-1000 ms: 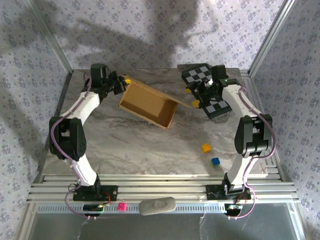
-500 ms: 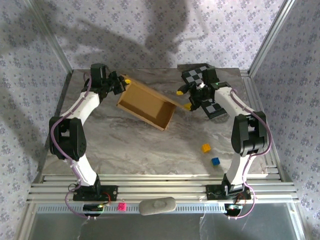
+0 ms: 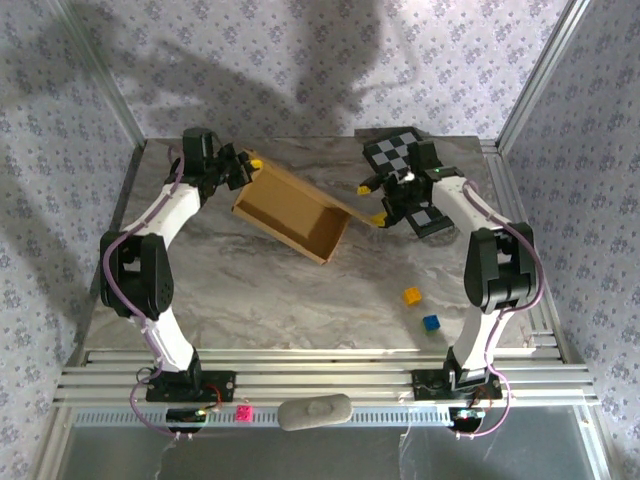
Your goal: Fold the paper box
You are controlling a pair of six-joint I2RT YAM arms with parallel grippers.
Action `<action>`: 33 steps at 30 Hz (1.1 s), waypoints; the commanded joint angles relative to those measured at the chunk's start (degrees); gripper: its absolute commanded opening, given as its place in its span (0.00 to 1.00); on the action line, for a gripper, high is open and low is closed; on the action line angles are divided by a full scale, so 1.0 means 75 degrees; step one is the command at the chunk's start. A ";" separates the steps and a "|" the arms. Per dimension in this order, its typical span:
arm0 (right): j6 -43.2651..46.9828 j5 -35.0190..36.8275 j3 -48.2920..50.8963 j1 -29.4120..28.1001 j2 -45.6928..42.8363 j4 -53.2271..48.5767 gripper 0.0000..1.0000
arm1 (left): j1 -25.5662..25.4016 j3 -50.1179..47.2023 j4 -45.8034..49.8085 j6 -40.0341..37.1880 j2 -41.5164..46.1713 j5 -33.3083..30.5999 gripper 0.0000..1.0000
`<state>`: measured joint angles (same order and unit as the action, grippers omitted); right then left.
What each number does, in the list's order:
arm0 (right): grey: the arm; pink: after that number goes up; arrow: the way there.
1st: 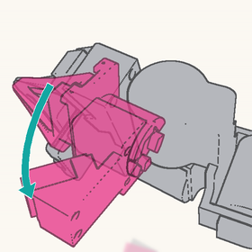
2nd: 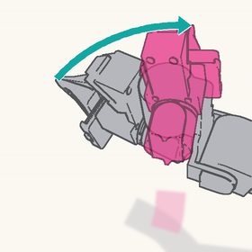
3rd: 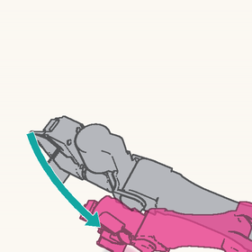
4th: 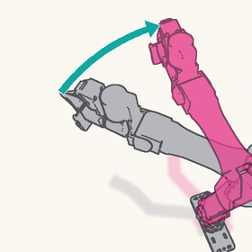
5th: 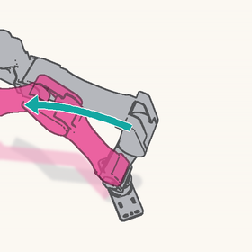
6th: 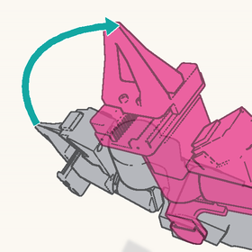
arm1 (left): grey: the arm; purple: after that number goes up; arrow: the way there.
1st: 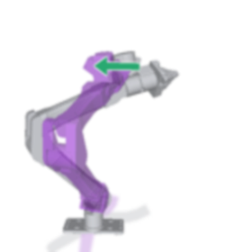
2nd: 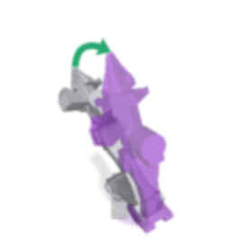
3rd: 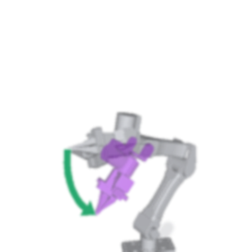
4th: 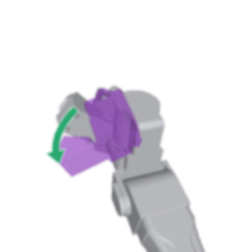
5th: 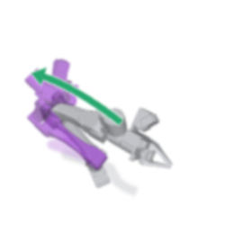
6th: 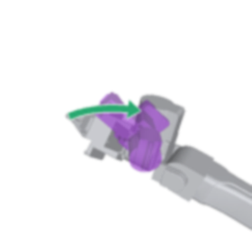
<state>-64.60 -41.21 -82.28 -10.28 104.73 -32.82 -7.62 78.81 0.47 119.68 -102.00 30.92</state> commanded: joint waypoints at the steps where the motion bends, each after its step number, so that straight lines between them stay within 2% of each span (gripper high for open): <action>1: 0.0240 -0.0122 0.0207 0.0132 -0.0315 -0.0291 0.75 | 0.0067 0.0130 -0.0228 -0.0039 -0.0117 0.0179 0.00; 10: -0.0053 -0.0224 -0.0199 -0.0195 0.0134 0.0027 0.76 | 0.0066 0.0274 -0.0114 -0.0085 -0.0182 0.0203 0.00; 16: -0.0647 -0.0294 0.0186 -0.0359 0.0062 0.0698 0.76 | 0.0067 0.0282 -0.0145 -0.0083 -0.0205 0.0196 0.00; 27: -0.1640 -0.0424 0.0083 -0.0740 0.0230 0.1349 0.77 | 0.0019 0.0289 -0.0220 -0.0034 -0.0276 0.0192 0.00; 33: -0.1169 -0.0351 0.0245 -0.0562 0.0113 0.0844 0.77 | 0.0066 0.0284 -0.0256 -0.0016 -0.0321 0.0213 0.00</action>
<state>-74.54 -42.52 -81.41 -15.29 106.04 -24.40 -7.11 78.91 -0.25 119.68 -103.31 31.05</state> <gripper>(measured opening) 0.771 0.056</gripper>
